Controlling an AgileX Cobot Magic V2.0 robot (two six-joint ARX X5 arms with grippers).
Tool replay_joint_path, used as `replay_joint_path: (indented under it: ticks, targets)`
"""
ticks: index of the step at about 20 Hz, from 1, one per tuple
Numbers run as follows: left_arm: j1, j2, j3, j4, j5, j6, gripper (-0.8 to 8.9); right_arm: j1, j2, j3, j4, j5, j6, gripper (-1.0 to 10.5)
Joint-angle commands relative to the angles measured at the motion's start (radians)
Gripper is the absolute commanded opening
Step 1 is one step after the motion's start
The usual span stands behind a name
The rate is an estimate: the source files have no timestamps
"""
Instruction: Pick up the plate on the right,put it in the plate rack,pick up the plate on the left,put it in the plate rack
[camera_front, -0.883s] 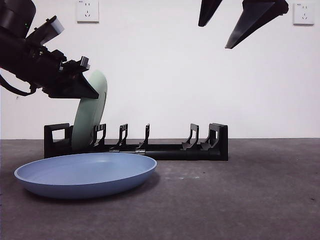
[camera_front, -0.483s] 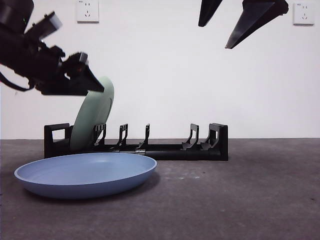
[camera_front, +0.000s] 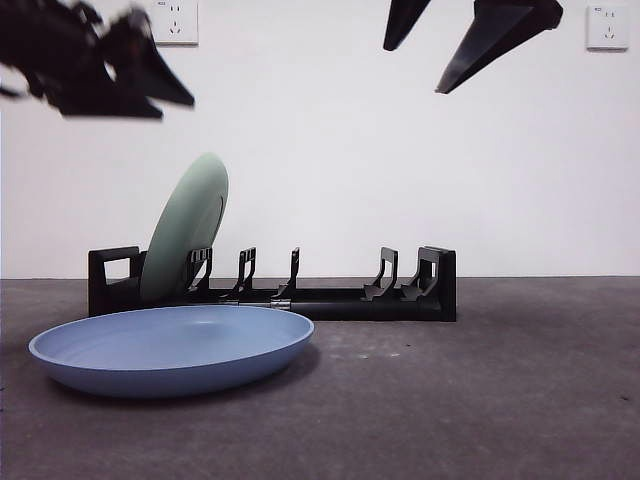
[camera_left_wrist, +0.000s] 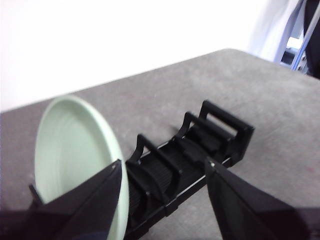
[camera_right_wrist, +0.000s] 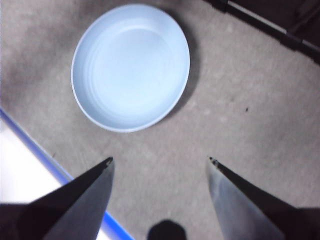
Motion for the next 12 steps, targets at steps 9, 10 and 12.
replay_joint_path:
  ticks: [9,10,12]
  targets:
    - [0.002,-0.461,0.009,-0.415,0.005,0.288,2.84,0.002,0.042,-0.010,0.133,0.000,0.033,3.1]
    - [0.002,-0.516,0.014,-0.496,0.005,0.322,2.84,0.002,0.059,-0.010,0.139,0.000,0.036,3.1]
    - [0.002,-0.607,0.035,-0.655,0.005,0.381,2.84,0.004,0.104,-0.010,0.149,-0.001,0.039,3.1]
